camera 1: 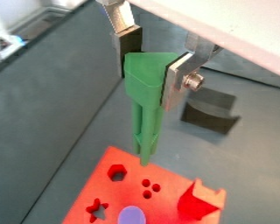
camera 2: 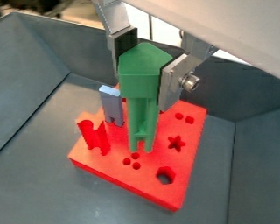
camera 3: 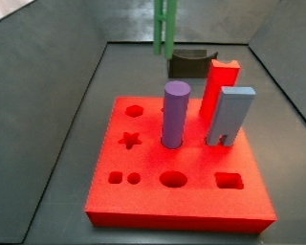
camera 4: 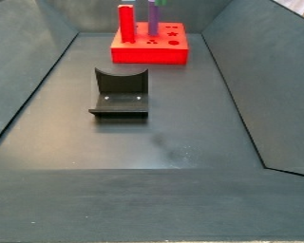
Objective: Pick up the 3 prong object. Move up. Move to above the board. Insert the 3 prong object.
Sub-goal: Insert the 3 prong object.
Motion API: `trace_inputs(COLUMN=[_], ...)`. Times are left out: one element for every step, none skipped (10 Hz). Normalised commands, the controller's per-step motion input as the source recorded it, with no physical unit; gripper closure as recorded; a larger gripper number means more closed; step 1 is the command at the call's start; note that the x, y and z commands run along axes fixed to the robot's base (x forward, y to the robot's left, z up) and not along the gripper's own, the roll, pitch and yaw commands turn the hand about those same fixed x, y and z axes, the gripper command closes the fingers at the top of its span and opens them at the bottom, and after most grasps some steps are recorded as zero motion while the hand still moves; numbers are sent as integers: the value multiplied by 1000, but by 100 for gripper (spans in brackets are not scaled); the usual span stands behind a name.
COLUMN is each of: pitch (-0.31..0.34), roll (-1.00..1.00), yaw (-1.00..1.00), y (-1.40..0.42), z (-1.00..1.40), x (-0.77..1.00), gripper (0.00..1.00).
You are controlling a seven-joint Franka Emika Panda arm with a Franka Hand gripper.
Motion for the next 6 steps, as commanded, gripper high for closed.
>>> trace_inputs(pitch=[0, 34, 47, 0, 0, -1], roll=[157, 263, 269, 217, 104, 0], yaw=[-651, -651, -666, -786, -780, -614], y=[0, 0, 0, 0, -100, -194], z=[-363, -391, -426, -397, -406, -394], x=[406, 243, 197, 106, 231, 100], gripper=[100, 100, 100, 100, 100, 100])
